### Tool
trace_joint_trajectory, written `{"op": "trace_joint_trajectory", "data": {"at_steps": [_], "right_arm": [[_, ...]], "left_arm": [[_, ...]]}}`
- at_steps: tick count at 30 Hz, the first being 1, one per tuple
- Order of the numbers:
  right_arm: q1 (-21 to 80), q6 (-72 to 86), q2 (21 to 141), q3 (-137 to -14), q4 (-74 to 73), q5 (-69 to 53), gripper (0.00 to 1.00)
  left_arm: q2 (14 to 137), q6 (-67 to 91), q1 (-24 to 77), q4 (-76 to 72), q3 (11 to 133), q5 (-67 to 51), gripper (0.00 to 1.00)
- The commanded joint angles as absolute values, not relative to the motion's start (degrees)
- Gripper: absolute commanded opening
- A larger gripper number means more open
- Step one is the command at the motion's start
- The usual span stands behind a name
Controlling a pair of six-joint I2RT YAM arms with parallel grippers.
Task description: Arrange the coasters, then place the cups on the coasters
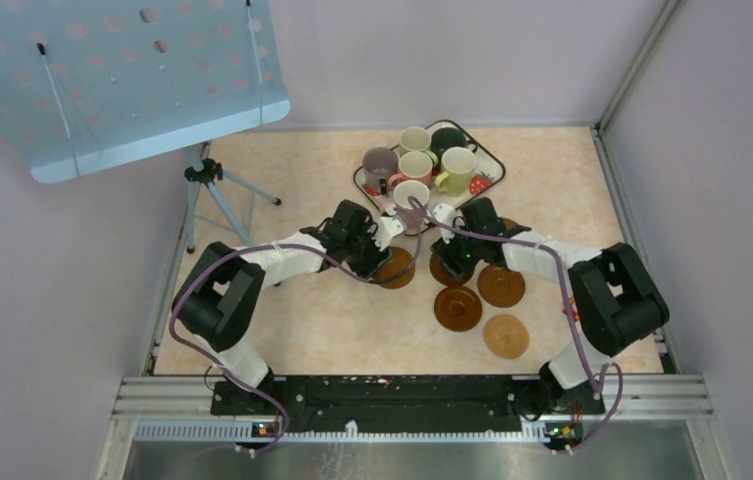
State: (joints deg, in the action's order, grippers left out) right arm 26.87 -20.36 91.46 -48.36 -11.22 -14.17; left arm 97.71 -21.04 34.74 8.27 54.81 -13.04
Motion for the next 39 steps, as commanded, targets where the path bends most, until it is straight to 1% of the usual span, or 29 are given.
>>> {"op": "trace_joint_trajectory", "data": {"at_steps": [1,6,11,21,25,39], "right_arm": [[30.68,-20.16,93.17,-47.75,-9.66,-14.41,0.51],[35.1,-21.63,96.25,-48.97,-10.47,-10.98,0.47],[36.65,-22.29,99.36,-51.84,-12.99,-10.04,0.46],[42.37,-19.85,104.88,-59.37,-15.72,-12.97,0.44],[43.94,-17.2,106.07,-60.6,-13.75,-15.05,0.44],[47.34,-12.05,111.35,-65.91,-9.07,-15.53,0.44]], "left_arm": [[92.91,-26.14,31.44,14.14,50.59,-13.09,0.58],[89.37,-29.04,28.03,15.83,47.53,-14.0,0.58],[88.03,-30.77,23.52,16.72,46.5,-14.87,0.57],[86.89,-33.47,17.24,18.72,46.52,-15.98,0.58],[85.68,-34.86,15.29,19.78,46.2,-16.38,0.58],[79.63,-39.63,11.04,23.95,43.03,-17.49,0.59]]}}
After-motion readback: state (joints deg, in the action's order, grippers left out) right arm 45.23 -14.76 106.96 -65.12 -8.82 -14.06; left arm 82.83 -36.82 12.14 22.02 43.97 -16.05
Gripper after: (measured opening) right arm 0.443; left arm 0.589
